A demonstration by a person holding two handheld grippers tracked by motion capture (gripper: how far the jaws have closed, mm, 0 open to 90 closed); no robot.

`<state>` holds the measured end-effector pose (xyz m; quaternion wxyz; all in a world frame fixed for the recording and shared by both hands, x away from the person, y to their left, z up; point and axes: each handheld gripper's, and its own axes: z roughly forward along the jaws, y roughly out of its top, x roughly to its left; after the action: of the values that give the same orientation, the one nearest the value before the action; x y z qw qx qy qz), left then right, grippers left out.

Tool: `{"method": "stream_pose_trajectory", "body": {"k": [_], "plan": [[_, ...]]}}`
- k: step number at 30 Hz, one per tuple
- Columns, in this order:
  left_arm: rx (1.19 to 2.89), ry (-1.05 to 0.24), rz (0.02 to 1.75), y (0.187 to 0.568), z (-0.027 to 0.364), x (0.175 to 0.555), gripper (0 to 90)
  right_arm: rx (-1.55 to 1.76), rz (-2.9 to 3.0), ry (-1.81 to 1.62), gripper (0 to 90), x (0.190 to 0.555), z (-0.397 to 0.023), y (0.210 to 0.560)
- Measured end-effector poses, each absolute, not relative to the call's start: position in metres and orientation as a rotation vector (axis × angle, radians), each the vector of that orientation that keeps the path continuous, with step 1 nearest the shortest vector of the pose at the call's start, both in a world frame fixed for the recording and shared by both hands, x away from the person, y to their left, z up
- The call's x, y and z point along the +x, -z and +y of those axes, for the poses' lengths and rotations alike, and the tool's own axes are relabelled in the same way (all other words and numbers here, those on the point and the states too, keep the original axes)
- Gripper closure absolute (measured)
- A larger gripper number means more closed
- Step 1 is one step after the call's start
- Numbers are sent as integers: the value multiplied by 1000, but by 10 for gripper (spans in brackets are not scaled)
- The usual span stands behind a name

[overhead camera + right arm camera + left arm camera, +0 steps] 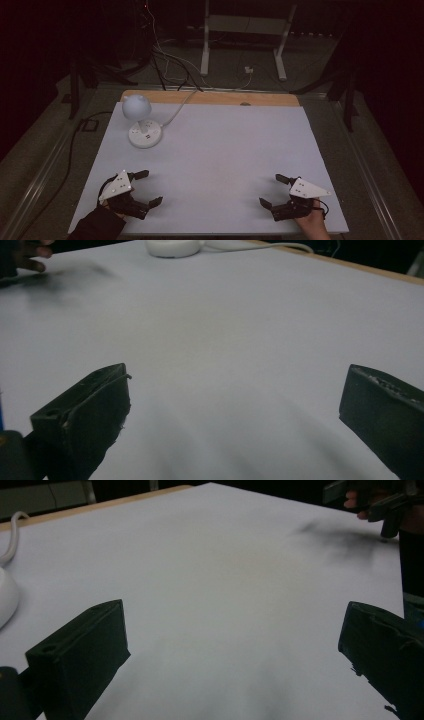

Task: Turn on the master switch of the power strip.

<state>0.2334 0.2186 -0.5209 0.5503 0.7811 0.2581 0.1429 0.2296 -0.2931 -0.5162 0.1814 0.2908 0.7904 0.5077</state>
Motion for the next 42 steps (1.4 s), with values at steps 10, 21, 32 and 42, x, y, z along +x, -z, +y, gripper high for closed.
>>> {"method": "stream_pose_trajectory", "body": {"k": [10, 21, 32, 42], "plan": [[1887, -326, 618, 520, 217, 233, 1, 819, 2228, -1455, 0, 228, -291, 514], [1969, -255, 590, 523, 209, 234, 1, 831, 2233, -1457, 0, 228, -290, 514], [2014, -173, 550, 516, 197, 234, 1, 838, 2230, -1473, 0, 227, -288, 513], [2022, -175, 521, 498, 196, 237, 0, 836, 2230, -1482, 0, 226, -287, 512]]}}
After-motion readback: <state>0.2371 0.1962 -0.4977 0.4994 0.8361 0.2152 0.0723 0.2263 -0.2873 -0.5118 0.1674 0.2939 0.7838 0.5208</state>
